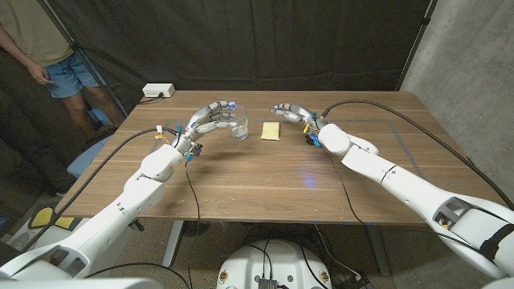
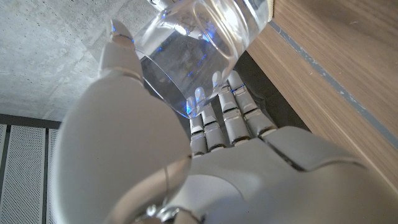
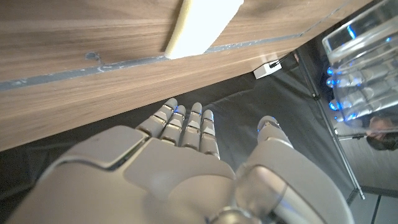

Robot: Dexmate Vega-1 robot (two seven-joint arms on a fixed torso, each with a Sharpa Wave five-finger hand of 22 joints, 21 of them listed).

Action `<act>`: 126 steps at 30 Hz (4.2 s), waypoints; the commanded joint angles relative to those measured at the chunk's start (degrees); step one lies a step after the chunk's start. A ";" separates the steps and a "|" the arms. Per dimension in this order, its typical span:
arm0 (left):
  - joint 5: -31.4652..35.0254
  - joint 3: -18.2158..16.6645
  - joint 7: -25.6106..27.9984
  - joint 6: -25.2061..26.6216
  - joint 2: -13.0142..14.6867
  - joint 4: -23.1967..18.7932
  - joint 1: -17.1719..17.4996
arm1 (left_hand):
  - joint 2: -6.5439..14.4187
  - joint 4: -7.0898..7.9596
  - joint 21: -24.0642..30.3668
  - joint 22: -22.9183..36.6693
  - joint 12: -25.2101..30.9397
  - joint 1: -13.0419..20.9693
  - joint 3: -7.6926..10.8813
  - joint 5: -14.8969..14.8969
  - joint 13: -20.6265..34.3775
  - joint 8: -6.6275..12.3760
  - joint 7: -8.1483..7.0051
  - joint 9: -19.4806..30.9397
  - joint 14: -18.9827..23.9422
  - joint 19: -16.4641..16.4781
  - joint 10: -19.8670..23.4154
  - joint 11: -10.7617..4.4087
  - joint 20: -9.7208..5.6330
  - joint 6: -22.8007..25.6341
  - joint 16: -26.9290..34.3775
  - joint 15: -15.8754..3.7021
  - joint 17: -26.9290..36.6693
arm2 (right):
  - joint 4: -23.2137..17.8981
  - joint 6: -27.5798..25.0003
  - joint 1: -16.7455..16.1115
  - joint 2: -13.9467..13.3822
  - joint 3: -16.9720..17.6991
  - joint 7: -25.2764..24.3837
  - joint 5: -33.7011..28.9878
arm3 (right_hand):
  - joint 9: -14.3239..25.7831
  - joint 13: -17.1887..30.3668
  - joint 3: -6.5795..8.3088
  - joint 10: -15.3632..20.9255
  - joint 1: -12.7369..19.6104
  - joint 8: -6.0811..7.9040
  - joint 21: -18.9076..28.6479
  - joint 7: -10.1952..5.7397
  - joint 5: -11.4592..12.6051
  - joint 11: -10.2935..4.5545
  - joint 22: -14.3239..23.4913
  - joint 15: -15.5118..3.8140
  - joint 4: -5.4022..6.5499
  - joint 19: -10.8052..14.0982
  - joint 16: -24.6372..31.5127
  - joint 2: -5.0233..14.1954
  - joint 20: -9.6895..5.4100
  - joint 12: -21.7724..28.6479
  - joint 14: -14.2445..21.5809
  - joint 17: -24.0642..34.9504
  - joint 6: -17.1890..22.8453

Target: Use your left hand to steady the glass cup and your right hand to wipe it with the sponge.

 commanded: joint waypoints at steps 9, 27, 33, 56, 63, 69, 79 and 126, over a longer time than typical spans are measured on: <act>-0.50 -0.96 1.47 1.18 1.52 -2.48 1.89 | 10.75 2.00 0.99 0.08 1.84 11.37 2.21 0.24 3.04 7.48 -3.92 0.96 7.65 -0.68 7.20 -6.70 0.17 4.41 4.05 -16.04 14.32 | 2.73 -3.10 8.86 -0.28 -11.99 3.04 -8.97 | 0.27 0.16 0.43 -2.40 1.96 -0.60 -0.32 -0.60 0.33 -0.63 0.11 0.16 -1.38 -0.62 -0.28 -0.03 0.75 -0.72 -1.72 0.18 -1.71; -1.30 -0.25 0.11 1.66 0.71 -0.75 0.52 | 11.25 2.27 1.97 0.02 2.15 11.69 2.47 0.31 3.91 8.02 -3.87 0.79 7.74 -1.18 7.00 -6.29 0.17 4.40 3.43 -15.98 15.67 | 5.83 -6.73 14.86 1.34 -19.06 6.30 -14.75 | 0.36 0.23 0.14 -7.54 3.01 -1.21 -0.80 -1.03 0.17 -1.41 0.09 -0.41 -2.39 -1.93 -0.30 -0.57 2.00 -1.36 -4.49 0.25 -7.43; -1.41 -0.14 -0.02 1.69 0.35 -0.14 0.08 | 11.30 2.40 2.28 -0.01 2.27 11.59 2.50 0.33 4.15 8.14 -3.89 0.65 7.88 -1.32 7.07 -6.42 0.11 4.41 3.11 -16.02 15.92 | 7.30 -7.69 16.49 2.35 -21.07 6.70 -16.85 | 0.36 0.23 0.12 -7.80 3.10 -1.09 -0.80 -1.11 0.18 -1.55 0.09 -0.55 -2.43 -1.98 -0.29 -0.54 2.00 -1.27 -4.76 0.26 -7.69; -2.03 0.47 -2.00 1.31 -1.02 3.21 -2.32 | 11.48 2.76 3.50 -0.23 2.57 11.21 2.75 0.39 5.01 8.64 -3.77 0.11 8.51 -1.86 7.10 -6.11 -0.01 4.40 1.70 -15.97 16.71 | 8.61 -13.52 18.97 3.80 -26.87 7.97 -23.17 | 0.40 0.22 0.32 -7.24 4.07 -0.12 0.27 -1.59 0.23 -2.18 0.19 -2.56 -2.54 0.62 0.61 0.48 0.43 -0.32 -2.50 0.25 -7.11; -2.06 0.50 -2.17 1.32 -1.11 3.38 -2.48 | 11.56 2.87 3.82 -0.30 2.63 11.06 2.83 0.42 5.22 8.78 -3.77 -0.03 8.62 -2.07 7.10 -6.12 -0.01 4.38 1.27 -15.94 16.91 | 8.71 -14.71 18.41 3.64 -27.29 8.06 -23.25 | 0.39 0.20 0.41 -6.25 4.94 0.54 1.09 -1.61 0.32 -2.60 0.31 -3.10 -2.79 2.80 1.00 0.80 -0.31 0.18 -0.41 0.24 -5.32; -1.91 0.51 -2.13 1.30 -1.10 3.19 -2.55 | 11.58 2.89 4.13 -0.38 2.69 11.01 2.92 0.46 5.41 8.95 -3.77 -0.13 8.74 -2.24 7.15 -6.23 -0.04 4.41 0.91 -15.99 17.13 | 7.65 -16.78 17.83 3.24 -28.30 5.50 -25.85 | 0.36 0.17 0.50 1.69 9.22 1.52 4.89 -2.33 0.70 -3.62 1.19 -8.73 -3.41 11.20 2.56 1.55 -3.36 2.27 10.96 0.49 0.99; -2.24 0.41 -2.19 1.72 -1.01 2.79 -2.48 | 11.86 2.86 4.58 -0.50 2.74 11.16 3.19 0.54 5.69 9.13 -3.61 -0.27 8.85 -2.57 7.16 -6.02 0.09 4.20 0.51 -15.98 17.70 | 8.17 -17.68 17.48 3.72 -29.15 2.35 -27.53 | 0.32 0.37 2.21 14.85 16.04 3.33 11.11 -4.16 1.57 -5.88 2.77 -14.90 -3.82 19.88 5.24 2.42 -5.51 5.24 28.11 1.73 12.30; -1.52 1.98 -3.07 2.78 -2.64 3.13 -4.66 | 12.20 3.01 6.73 -1.19 2.82 10.91 3.98 0.69 6.71 10.15 -3.37 -0.90 9.68 -3.45 7.30 -5.86 0.06 4.04 -1.30 -15.96 19.79 | 0.03 -6.48 -6.75 5.92 2.72 -29.38 3.83 | 1.03 3.87 0.64 46.65 41.84 7.89 36.71 -6.85 0.26 -6.71 14.07 -16.34 -3.03 26.48 23.16 2.90 -7.75 11.15 56.31 19.16 44.38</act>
